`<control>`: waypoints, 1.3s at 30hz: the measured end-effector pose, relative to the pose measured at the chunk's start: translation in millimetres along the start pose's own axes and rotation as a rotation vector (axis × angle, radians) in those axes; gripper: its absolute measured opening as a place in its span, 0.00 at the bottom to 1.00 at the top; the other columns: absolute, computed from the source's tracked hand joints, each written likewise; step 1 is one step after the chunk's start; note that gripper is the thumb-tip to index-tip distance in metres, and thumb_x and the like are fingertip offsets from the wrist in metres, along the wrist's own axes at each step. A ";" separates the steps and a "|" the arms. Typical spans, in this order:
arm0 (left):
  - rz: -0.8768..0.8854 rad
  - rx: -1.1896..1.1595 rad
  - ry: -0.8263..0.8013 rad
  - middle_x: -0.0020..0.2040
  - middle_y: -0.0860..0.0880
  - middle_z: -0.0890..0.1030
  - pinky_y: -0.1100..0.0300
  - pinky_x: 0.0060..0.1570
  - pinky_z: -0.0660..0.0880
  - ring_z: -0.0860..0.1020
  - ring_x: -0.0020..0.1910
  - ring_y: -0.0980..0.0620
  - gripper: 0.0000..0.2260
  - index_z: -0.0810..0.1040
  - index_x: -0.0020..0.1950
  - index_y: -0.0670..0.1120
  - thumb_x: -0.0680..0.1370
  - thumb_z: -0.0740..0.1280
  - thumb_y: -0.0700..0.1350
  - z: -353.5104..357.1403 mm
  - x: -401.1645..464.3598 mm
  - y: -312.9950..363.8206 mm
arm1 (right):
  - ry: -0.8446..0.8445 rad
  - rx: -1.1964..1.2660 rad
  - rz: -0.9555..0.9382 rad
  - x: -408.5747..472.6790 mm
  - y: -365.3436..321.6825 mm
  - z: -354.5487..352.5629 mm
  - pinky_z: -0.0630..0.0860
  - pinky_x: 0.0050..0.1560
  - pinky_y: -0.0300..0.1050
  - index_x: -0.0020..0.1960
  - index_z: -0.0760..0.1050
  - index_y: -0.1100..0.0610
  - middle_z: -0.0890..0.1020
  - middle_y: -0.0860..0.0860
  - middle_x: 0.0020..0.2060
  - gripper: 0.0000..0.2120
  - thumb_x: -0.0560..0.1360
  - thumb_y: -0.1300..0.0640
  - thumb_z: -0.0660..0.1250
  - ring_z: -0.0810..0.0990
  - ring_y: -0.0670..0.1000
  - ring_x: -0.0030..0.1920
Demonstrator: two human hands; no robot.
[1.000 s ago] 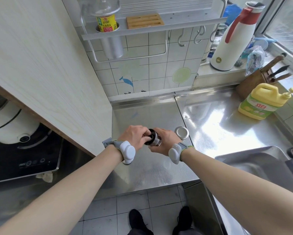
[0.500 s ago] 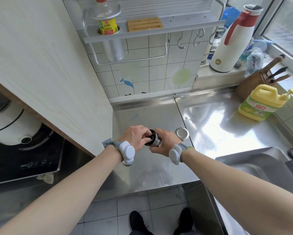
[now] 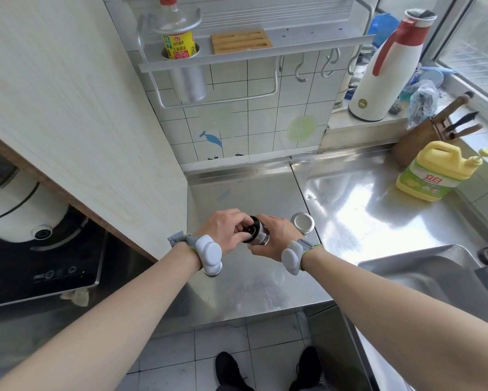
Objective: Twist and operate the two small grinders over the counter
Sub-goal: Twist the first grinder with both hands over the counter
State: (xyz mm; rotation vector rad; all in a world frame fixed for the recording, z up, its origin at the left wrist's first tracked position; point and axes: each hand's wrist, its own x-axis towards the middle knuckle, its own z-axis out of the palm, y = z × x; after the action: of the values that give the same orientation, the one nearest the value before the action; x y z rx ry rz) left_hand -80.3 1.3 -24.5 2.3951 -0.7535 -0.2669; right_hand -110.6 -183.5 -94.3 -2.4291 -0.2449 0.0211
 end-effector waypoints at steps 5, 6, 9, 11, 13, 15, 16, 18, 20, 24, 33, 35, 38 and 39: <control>-0.007 0.008 -0.008 0.44 0.46 0.82 0.54 0.48 0.77 0.79 0.42 0.49 0.08 0.81 0.50 0.43 0.71 0.72 0.38 0.7 0.5 -0.9 | 0.001 -0.008 -0.011 -1.7 -1.0 0.4 0.78 0.37 0.54 0.47 0.73 0.52 0.77 0.44 0.35 0.17 0.66 0.45 0.74 0.76 0.53 0.34; -0.019 0.012 -0.008 0.44 0.45 0.82 0.54 0.48 0.77 0.79 0.42 0.49 0.07 0.81 0.49 0.43 0.72 0.72 0.39 0.8 1.0 -0.1 | -0.001 -0.009 -0.011 -1.8 -1.1 0.6 0.78 0.37 0.54 0.47 0.73 0.53 0.77 0.44 0.35 0.17 0.66 0.45 0.74 0.76 0.53 0.35; -0.058 0.049 -0.006 0.44 0.46 0.82 0.56 0.48 0.75 0.79 0.44 0.48 0.06 0.81 0.49 0.43 0.73 0.71 0.44 0.8 1.0 1.7 | -0.004 -0.013 -0.009 -2.3 -1.9 0.8 0.75 0.35 0.50 0.46 0.71 0.50 0.76 0.43 0.34 0.16 0.66 0.46 0.75 0.75 0.52 0.34; -0.062 0.063 0.005 0.44 0.46 0.82 0.57 0.47 0.74 0.78 0.43 0.49 0.07 0.81 0.48 0.44 0.74 0.71 0.46 1.2 0.5 1.2 | 0.005 -0.019 -0.008 -2.7 -3.0 -0.1 0.71 0.35 0.46 0.45 0.68 0.49 0.73 0.41 0.32 0.17 0.67 0.48 0.76 0.74 0.52 0.34; -0.033 0.042 0.012 0.43 0.47 0.81 0.58 0.46 0.74 0.76 0.41 0.51 0.07 0.81 0.49 0.44 0.73 0.72 0.44 1.4 0.1 1.1 | 0.010 -0.026 0.005 -2.2 -2.0 -0.6 0.71 0.35 0.46 0.45 0.71 0.52 0.74 0.43 0.33 0.17 0.67 0.48 0.77 0.74 0.53 0.34; 0.012 0.002 0.009 0.44 0.47 0.80 0.59 0.45 0.75 0.77 0.39 0.52 0.08 0.80 0.51 0.44 0.72 0.72 0.41 1.2 -0.9 0.2 | 0.002 -0.029 0.018 -1.0 -1.5 -0.9 0.75 0.36 0.49 0.47 0.73 0.54 0.76 0.44 0.35 0.18 0.66 0.46 0.76 0.76 0.54 0.35; 0.027 -0.008 0.004 0.44 0.47 0.80 0.59 0.46 0.76 0.78 0.39 0.52 0.09 0.81 0.51 0.44 0.72 0.72 0.39 1.0 -1.2 0.1 | -0.002 -0.030 0.020 -0.5 -1.3 -1.2 0.76 0.36 0.51 0.47 0.73 0.54 0.77 0.44 0.35 0.18 0.66 0.45 0.75 0.77 0.54 0.35; 0.028 -0.004 0.005 0.44 0.47 0.81 0.56 0.46 0.78 0.79 0.40 0.51 0.09 0.81 0.50 0.44 0.71 0.72 0.38 0.5 -1.1 -0.2 | -0.005 -0.035 0.016 0.2 -1.5 -1.2 0.77 0.37 0.51 0.47 0.73 0.53 0.77 0.45 0.36 0.18 0.66 0.45 0.75 0.77 0.54 0.35; 0.007 0.012 0.014 0.44 0.46 0.82 0.54 0.46 0.78 0.80 0.41 0.49 0.07 0.82 0.49 0.44 0.72 0.72 0.40 0.2 0.3 1.0 | 0.002 -0.040 0.009 0.5 -2.8 -1.6 0.76 0.36 0.51 0.47 0.73 0.54 0.77 0.45 0.35 0.17 0.67 0.47 0.76 0.76 0.54 0.35; -0.058 0.092 0.032 0.44 0.47 0.83 0.63 0.44 0.69 0.76 0.42 0.51 0.07 0.82 0.47 0.44 0.75 0.70 0.48 -2.4 3.5 3.7 | 0.003 -0.046 -0.006 0.7 -5.6 -1.4 0.76 0.35 0.50 0.45 0.71 0.52 0.77 0.45 0.35 0.16 0.67 0.48 0.76 0.75 0.54 0.34; 0.023 0.030 0.006 0.44 0.47 0.82 0.57 0.45 0.77 0.79 0.40 0.50 0.06 0.81 0.48 0.45 0.72 0.72 0.40 -1.3 1.7 -0.3 | -0.008 -0.063 0.002 3.3 -1.6 -2.5 0.77 0.37 0.51 0.49 0.74 0.53 0.77 0.44 0.36 0.17 0.67 0.46 0.76 0.77 0.54 0.36; -0.004 0.054 0.013 0.44 0.46 0.82 0.54 0.47 0.76 0.78 0.42 0.49 0.05 0.81 0.48 0.44 0.73 0.71 0.43 -0.6 3.4 0.0 | -0.003 -0.061 0.003 3.7 -2.7 -2.9 0.76 0.36 0.49 0.48 0.74 0.53 0.77 0.45 0.36 0.17 0.67 0.47 0.76 0.77 0.54 0.35; -0.048 0.090 0.015 0.45 0.46 0.82 0.54 0.48 0.75 0.78 0.44 0.48 0.07 0.81 0.48 0.44 0.74 0.71 0.46 -0.6 5.6 0.7 | 0.011 -0.047 -0.004 3.6 -3.9 -3.1 0.71 0.35 0.45 0.46 0.72 0.51 0.75 0.43 0.35 0.16 0.67 0.49 0.77 0.74 0.53 0.34; -0.046 0.088 0.018 0.44 0.46 0.82 0.54 0.48 0.75 0.78 0.43 0.48 0.07 0.81 0.48 0.44 0.74 0.71 0.46 -0.7 5.6 0.6 | 0.014 -0.040 -0.006 3.5 -3.7 -2.9 0.71 0.35 0.45 0.46 0.71 0.50 0.75 0.43 0.34 0.16 0.67 0.49 0.77 0.74 0.53 0.34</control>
State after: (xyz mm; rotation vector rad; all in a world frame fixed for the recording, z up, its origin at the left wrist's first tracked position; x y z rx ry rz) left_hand -75.7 -1.9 -23.6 2.4970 -0.7161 -0.2349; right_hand -107.6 -182.0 -89.6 -2.4674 -0.2481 -0.0041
